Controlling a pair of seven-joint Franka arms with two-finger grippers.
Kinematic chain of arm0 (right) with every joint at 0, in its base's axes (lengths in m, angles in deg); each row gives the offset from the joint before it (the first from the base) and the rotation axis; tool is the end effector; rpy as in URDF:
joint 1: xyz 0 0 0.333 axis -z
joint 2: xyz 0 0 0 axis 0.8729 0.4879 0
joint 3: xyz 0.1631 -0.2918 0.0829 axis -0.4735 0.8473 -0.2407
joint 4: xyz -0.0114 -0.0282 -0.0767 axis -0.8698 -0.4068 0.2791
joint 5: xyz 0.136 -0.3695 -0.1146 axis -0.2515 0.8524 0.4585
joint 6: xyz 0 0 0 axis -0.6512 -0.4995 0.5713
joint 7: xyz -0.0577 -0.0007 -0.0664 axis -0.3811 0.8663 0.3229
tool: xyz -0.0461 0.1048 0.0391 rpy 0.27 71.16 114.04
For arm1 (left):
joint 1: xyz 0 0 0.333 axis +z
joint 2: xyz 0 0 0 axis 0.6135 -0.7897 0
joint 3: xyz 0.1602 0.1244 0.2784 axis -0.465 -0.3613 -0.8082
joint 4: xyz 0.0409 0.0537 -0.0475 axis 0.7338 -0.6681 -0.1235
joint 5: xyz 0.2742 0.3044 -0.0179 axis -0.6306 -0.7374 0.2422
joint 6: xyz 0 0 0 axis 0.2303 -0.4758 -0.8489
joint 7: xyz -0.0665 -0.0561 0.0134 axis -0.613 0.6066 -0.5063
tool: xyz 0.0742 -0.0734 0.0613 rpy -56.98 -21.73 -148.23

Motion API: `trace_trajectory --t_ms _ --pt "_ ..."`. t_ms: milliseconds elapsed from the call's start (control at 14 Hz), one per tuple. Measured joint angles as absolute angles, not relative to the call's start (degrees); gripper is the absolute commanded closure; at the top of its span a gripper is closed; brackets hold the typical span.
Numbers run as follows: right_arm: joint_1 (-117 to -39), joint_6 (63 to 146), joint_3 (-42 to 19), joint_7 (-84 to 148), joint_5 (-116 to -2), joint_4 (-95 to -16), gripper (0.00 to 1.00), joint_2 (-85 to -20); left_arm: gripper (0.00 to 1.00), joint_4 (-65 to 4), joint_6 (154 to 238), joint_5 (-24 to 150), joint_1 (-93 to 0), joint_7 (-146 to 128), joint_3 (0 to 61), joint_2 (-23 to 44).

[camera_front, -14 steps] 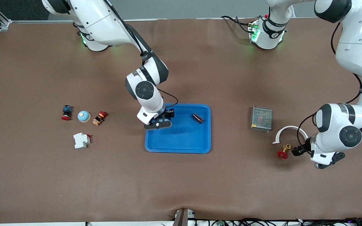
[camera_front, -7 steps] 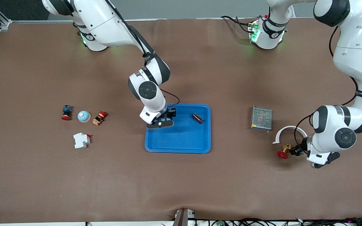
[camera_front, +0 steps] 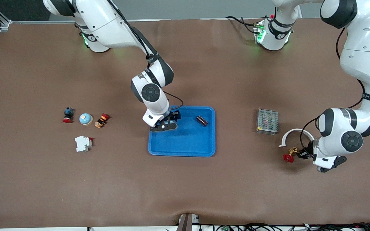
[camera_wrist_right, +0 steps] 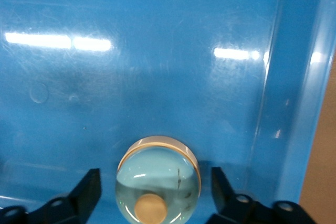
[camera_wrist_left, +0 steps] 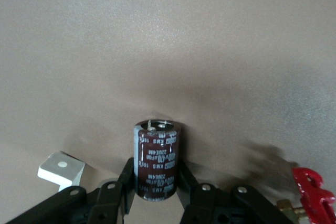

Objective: Place electrolytic capacitor and blue bell in tray

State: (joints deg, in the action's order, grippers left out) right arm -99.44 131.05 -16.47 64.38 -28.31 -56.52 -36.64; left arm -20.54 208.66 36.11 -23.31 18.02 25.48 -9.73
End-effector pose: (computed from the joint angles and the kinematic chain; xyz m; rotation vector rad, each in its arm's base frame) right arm 0.5497 0.4369 0.1813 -3.0509 -0.1604 -0.0051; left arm 0.7243 0.0492 0.1704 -2.9818 -0.6977 0.0787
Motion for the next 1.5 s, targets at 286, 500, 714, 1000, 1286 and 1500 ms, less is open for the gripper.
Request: trace_trajectory --t_ms 286,500,714,1000,1286,1500 --pt "-99.5 126.9 -16.5 64.4 -28.3 -55.2 0.00 -38.2 1.00 -19.9 208.9 36.1 -23.5 18.0 25.7 -9.6" --pt "-99.2 116.2 -16.0 63.8 -28.3 -53.3 0.00 -44.1 1.00 -19.3 209.0 36.1 -23.6 18.0 26.2 -8.5" --pt "-97.7 107.2 -15.4 58.0 -28.3 -53.2 0.00 -50.7 1.00 -18.8 209.0 36.1 -24.3 18.0 26.5 -7.0" --pt "-91.7 97.6 -15.2 46.0 -28.2 -53.4 0.00 -57.2 1.00 -18.0 209.0 36.1 -26.1 18.0 26.7 -5.4" --pt "-86.2 92.7 -15.1 32.9 -22.3 -56.0 0.00 -63.8 1.00 -17.8 208.5 36.1 -27.4 19.0 28.2 -3.4" --pt "-83.3 93.0 -15.1 26.0 -20.4 -60.4 0.00 -67.3 1.00 -17.8 207.4 36.1 -27.9 24.8 31.6 -2.9"
